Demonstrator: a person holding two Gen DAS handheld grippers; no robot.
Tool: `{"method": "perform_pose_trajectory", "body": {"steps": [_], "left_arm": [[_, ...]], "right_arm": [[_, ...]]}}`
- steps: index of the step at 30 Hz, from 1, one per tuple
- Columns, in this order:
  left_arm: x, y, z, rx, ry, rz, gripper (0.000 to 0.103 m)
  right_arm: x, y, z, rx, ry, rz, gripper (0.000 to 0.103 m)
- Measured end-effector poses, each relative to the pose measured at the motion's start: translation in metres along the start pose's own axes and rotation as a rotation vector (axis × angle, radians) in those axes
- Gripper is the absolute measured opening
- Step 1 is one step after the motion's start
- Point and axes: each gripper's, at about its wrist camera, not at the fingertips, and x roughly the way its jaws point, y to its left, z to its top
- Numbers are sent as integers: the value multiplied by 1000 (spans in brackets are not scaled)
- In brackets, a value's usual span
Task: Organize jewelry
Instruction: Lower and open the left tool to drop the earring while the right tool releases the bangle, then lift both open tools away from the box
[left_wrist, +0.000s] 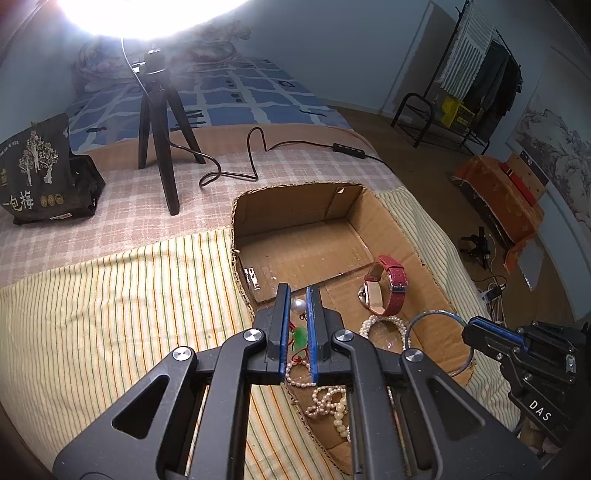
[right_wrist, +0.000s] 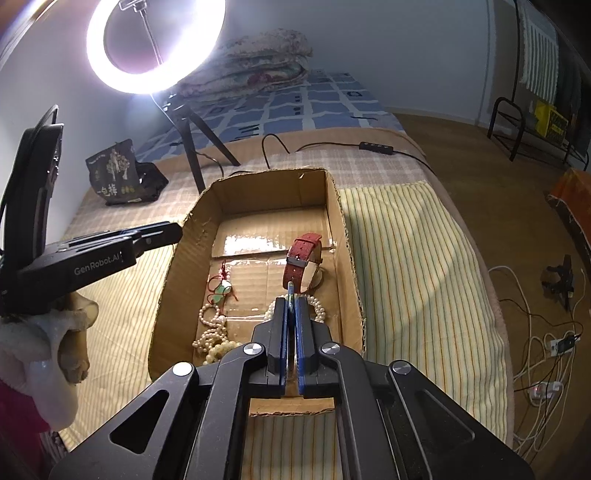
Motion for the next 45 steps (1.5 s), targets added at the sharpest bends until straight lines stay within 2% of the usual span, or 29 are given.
{"method": "perform_pose_trajectory", "body": {"steps": [8,10,11,12,13,14,15,30,45], "left_arm": [[-4,0,1,-1,-24,7,7],[-5,-1,1,3,-32,20,10],[-5,-1,2,3,-34,27,33],[-6,0,2,-4,-36,31,47],[-7,1,2,-11,-45,31,66],[-9,1,2,-16,-61,35,69],[-10,1,2,-14,-68,43,69],[-19,-2,4,-5,-71,53,69],[-75,-4,1,41,-143,80,69]], "right_arm": [[0,6,-1,-23,0,2,3],[1,7,-1,-30,-2,-3,7],[1,7,-1,-32,-3,-5,19],[0,7,-1,-34,-7,-4,39],[-1,7,-1,-34,-15,-3,50],[-2,7,-1,-33,-24,-5,67],[-3,8,-1,-32,-40,-9,73],[-10,19,1,-72,-50,-92,73],[-49,38,5,-80,-120,-121,73]]}}
